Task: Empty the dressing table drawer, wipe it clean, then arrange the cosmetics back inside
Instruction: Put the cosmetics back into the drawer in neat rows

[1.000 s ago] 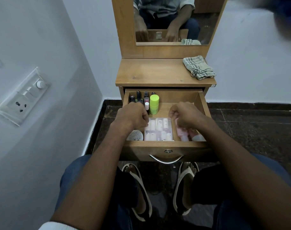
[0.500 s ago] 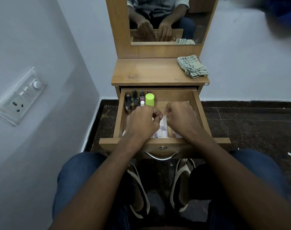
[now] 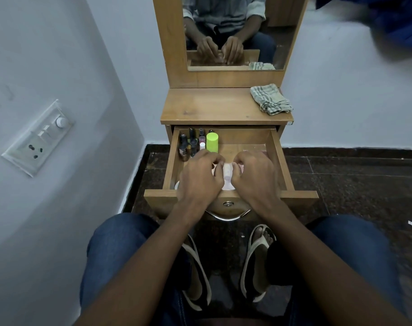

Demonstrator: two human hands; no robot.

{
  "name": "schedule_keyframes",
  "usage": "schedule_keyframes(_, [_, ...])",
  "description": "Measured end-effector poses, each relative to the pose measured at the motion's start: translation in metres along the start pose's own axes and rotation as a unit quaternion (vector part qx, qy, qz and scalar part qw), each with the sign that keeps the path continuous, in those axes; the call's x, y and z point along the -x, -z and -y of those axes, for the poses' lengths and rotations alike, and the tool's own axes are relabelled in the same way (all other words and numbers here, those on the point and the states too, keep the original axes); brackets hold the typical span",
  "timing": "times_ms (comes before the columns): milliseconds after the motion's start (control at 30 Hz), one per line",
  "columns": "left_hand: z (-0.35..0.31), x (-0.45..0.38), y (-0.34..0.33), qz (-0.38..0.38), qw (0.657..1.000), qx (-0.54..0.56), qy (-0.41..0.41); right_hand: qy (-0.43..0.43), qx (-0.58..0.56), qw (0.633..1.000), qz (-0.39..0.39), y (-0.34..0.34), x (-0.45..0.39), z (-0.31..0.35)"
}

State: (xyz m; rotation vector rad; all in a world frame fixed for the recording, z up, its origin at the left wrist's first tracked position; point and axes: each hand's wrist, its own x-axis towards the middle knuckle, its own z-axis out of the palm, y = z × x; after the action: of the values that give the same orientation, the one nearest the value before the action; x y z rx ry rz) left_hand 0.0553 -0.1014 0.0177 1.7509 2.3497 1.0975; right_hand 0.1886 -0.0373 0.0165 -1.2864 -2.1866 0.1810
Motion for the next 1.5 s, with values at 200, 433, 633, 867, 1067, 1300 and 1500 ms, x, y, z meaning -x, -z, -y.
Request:
schedule_keyframes(200, [0.004, -0.026, -0.01, -0.109, 0.991, 0.009, -0.078, 0.025, 0.027, 0.997, -0.063, -0.009, -0.029, -0.002])
schedule_keyframes(433, [0.006, -0.06, -0.017, -0.16, 0.983, -0.026, -0.086, 0.041, 0.04, 0.989, -0.134, -0.02, -0.067, -0.007])
schedule_keyframes(633, [0.012, -0.094, -0.028, -0.173, 0.979, -0.032, -0.107, 0.079, 0.034, 0.987, -0.139, -0.031, -0.1, -0.014])
schedule_keyframes(867, [0.024, -0.114, -0.02, -0.083, 0.99, -0.014, -0.111, 0.123, -0.018, 0.99, -0.068, -0.03, -0.129, -0.028])
schedule_keyframes(1067, [0.042, -0.109, 0.003, 0.041, 0.991, -0.074, -0.106, 0.146, -0.026, 0.987, 0.069, -0.015, -0.116, -0.044])
schedule_keyframes(1300, [0.043, -0.11, -0.001, 0.028, 0.987, -0.154, -0.028, 0.127, 0.065, 0.989, 0.039, -0.008, -0.116, -0.043])
schedule_keyframes(1500, [0.037, -0.118, -0.011, -0.02, 0.981, -0.191, -0.023, 0.093, 0.133, 0.987, 0.0, -0.016, -0.121, -0.036])
